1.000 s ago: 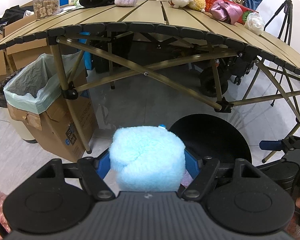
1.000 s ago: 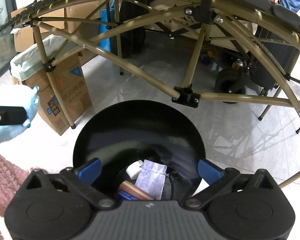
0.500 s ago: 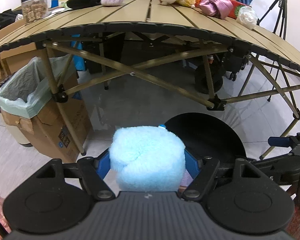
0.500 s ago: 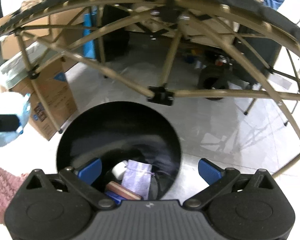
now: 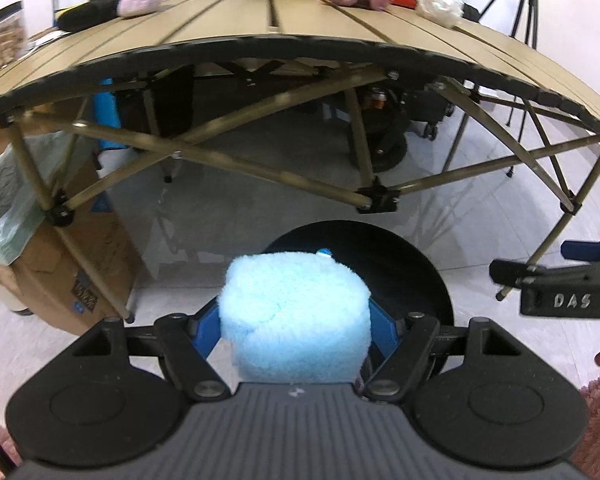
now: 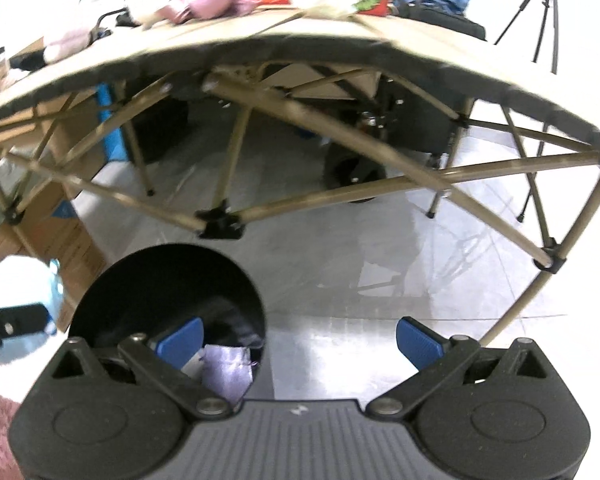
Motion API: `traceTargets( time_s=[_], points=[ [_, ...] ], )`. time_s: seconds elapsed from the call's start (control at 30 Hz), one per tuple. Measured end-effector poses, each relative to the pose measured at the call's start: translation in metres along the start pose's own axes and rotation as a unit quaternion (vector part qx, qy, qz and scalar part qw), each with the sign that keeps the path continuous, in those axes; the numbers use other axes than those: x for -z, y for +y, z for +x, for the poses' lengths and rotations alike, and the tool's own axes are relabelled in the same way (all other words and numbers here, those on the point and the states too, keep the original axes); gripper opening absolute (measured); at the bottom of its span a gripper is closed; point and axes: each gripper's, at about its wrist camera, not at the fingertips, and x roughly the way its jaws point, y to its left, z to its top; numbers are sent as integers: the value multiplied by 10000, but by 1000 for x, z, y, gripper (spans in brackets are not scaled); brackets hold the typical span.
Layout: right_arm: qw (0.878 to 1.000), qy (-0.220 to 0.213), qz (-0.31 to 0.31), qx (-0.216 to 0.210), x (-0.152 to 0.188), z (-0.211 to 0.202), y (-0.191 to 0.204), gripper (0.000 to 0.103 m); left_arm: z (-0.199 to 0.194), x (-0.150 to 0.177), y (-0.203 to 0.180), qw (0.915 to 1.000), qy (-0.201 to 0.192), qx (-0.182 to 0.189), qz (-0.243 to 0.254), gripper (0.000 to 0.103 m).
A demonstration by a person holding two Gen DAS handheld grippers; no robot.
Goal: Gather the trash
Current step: 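Lower the left gripper over the bin and release the light blue plush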
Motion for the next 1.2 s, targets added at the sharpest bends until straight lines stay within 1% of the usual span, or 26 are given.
traceTargets(
  time_s=[0.17, 0.47, 0.63, 0.9, 1.2],
  points=[
    [9995, -147, 265, 101, -6, -8, -18, 103, 11, -6, -16, 9998, 54, 91, 139, 74],
    [9972, -343, 620, 223, -10, -18, -39, 103, 29, -18, -41, 9992, 110, 229, 324, 74],
    [9967, -327, 707, 246, -10, -19, -46, 103, 39, -23, -50, 9988, 139, 271, 376, 74],
    [9967, -290, 708, 276, -10, -17, -45, 103, 47, -24, -57, 9986, 178, 328, 385, 74],
    [9966, -225, 718, 327, -8, -13, -45, 103, 52, -22, -58, 9986, 180, 249, 441, 75]
  ],
)
